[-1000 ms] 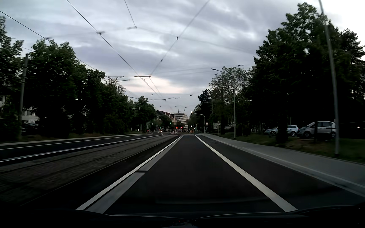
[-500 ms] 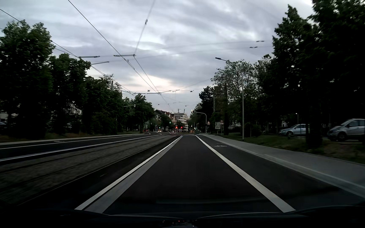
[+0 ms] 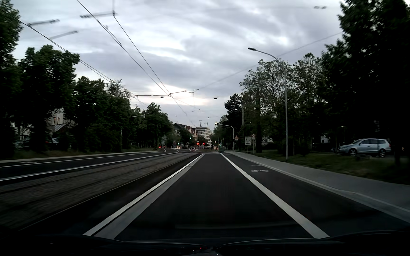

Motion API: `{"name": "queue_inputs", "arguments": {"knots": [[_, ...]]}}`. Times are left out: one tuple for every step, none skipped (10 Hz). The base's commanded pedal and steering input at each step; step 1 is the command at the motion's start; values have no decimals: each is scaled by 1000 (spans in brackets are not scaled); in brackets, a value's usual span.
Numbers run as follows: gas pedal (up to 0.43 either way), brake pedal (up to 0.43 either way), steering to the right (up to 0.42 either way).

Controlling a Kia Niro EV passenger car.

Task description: Follow the waypoints while adhering to traffic rules and regulations

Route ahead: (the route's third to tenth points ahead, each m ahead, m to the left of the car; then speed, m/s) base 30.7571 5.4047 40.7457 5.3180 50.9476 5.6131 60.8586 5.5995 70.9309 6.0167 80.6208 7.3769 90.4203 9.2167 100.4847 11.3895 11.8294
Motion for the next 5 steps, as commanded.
{"name": "queue_inputs", "arguments": {"knots": [[150, 0, 0], [150, 0, 1], [150, 0, 0], [150, 0, 0], [138, 0, 0]]}}
